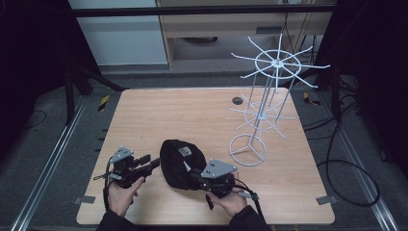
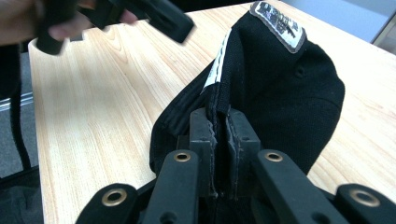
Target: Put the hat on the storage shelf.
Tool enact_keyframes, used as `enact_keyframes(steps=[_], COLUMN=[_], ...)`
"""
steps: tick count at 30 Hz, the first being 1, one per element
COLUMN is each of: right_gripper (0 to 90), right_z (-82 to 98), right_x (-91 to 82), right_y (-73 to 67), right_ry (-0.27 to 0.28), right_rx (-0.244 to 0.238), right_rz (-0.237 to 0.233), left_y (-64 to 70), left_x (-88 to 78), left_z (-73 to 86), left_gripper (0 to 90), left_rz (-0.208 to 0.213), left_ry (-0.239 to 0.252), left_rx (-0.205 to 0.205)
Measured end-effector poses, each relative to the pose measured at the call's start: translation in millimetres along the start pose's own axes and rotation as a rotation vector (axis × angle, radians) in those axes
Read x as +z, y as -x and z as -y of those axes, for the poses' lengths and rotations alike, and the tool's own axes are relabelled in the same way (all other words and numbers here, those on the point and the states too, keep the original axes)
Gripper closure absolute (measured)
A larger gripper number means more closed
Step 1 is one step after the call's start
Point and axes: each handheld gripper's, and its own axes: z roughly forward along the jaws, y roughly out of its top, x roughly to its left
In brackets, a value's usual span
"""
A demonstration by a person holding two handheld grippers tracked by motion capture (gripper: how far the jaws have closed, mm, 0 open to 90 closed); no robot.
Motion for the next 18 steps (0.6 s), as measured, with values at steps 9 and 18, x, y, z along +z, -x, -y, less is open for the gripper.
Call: enact_keyframes(steps=[9,18], right_gripper=[82.3,81.9], right_z=[3.1,2.7], right_x=[0.4,4.6], right_y=[-3.1,-9.4], right_ry=[0.001,-0.005], right_rx=[0.015,0.008], right_rz=[-0.015,-0.032], left_y=[36.6,64.5], left_x=[-5.7,10.9], left_z=[-13.8,-26.8], left_gripper=[47.9,41.5], left_rz=[0.112,0.162], left_ry=[0.025,0.016], left_rx=[0.049,0.05])
